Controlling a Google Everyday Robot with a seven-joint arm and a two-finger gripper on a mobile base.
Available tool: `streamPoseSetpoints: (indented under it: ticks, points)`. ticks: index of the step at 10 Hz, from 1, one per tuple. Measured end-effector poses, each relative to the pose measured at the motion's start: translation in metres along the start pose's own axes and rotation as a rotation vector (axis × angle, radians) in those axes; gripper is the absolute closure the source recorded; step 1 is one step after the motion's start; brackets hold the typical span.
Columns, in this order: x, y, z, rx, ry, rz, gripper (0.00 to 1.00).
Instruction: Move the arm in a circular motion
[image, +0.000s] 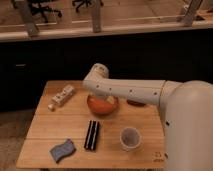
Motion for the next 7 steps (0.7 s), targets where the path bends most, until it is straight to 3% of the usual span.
streamPoseSetpoints:
  ticks: [7]
  points:
    - [0.0015,0.0011,-0.0013,0.008,-0.022,0.045,0.20]
